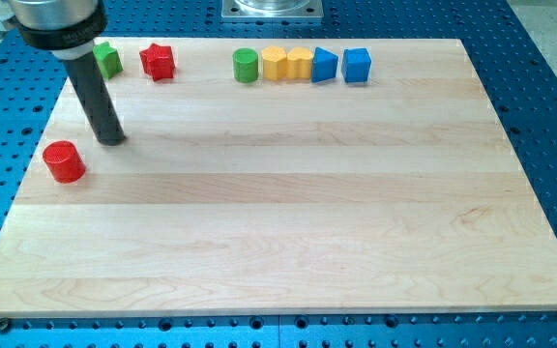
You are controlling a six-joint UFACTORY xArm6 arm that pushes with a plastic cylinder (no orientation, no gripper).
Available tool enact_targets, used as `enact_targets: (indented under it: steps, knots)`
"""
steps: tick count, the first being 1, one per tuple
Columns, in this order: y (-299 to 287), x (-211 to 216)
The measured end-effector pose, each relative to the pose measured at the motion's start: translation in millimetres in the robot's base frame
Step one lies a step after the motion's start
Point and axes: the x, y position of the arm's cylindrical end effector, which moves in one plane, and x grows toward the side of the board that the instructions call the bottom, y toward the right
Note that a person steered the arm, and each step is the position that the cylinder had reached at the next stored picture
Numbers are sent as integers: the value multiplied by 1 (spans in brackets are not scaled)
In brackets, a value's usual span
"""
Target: Place the red blocks towards the left center of the board
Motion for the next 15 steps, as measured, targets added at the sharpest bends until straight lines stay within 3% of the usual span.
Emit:
enact_targets:
  steps: [2,3,4,5,6,7,8,10,11,12,13,14,15]
  knots:
    - [-10,85]
    - [-2,60]
    - [-22,-1]
    - [-8,-61]
    - [25,-92]
    - [93,-89]
    - [95,-117]
    - [92,-135]
    - [92,-184]
    - [63,-176]
    - [42,-110]
    - [44,-69]
    - [49,-98]
